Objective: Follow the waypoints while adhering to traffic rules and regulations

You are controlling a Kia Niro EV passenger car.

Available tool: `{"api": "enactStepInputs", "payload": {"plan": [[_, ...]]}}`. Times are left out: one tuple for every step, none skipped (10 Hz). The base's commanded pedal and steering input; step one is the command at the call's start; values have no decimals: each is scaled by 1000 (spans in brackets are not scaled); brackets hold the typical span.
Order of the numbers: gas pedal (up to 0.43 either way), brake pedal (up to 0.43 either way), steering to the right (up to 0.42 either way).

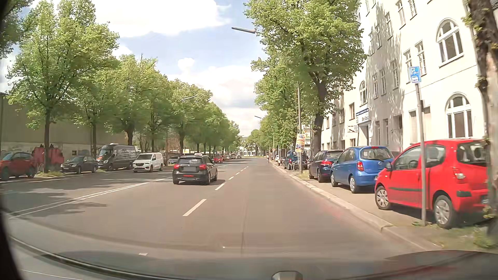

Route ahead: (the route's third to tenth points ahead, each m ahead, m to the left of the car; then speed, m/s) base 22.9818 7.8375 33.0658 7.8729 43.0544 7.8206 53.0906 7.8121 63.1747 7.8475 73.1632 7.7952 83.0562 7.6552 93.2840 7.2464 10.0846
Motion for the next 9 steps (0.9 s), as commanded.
{"api": "enactStepInputs", "payload": {"plan": [[280,24,-6],[268,24,-10],[268,18,-12],[268,24,-10],[268,24,-10],[268,24,-12],[280,18,-12],[280,24,-11],[311,24,-5]]}}
